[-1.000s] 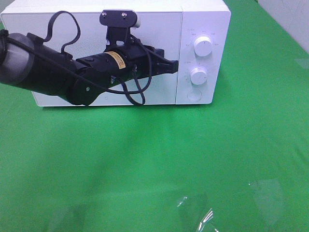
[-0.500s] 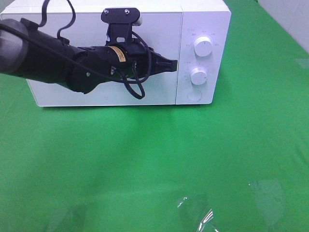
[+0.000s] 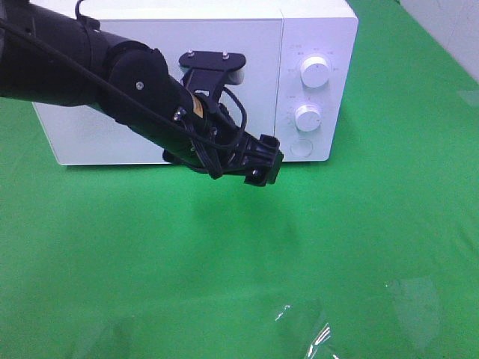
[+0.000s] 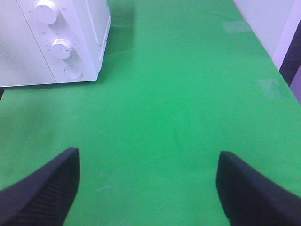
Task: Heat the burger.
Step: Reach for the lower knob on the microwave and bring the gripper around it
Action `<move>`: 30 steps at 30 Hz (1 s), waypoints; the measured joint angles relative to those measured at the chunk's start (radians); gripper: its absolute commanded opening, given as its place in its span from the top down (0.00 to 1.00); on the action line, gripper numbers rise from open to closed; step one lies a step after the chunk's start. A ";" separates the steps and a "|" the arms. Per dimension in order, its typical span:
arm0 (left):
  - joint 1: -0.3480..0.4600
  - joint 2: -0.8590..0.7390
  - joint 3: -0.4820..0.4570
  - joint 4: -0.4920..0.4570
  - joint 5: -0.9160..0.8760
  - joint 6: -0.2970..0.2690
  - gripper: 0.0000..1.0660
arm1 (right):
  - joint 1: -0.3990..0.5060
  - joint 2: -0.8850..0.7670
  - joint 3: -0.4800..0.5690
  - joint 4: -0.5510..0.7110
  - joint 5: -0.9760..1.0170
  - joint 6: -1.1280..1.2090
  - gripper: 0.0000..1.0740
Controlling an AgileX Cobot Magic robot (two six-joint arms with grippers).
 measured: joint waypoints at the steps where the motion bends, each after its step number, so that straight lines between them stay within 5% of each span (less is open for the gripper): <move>1: 0.000 -0.013 0.000 -0.019 0.088 0.000 0.16 | 0.000 0.000 0.000 0.000 0.000 0.000 0.29; 19: 0.010 -0.177 -0.001 -0.037 0.634 -0.016 0.16 | 0.000 0.000 0.000 0.000 0.000 0.000 0.29; 30: 0.203 -0.341 -0.002 -0.026 0.777 -0.019 0.16 | 0.000 0.000 0.000 0.000 0.000 0.000 0.29</move>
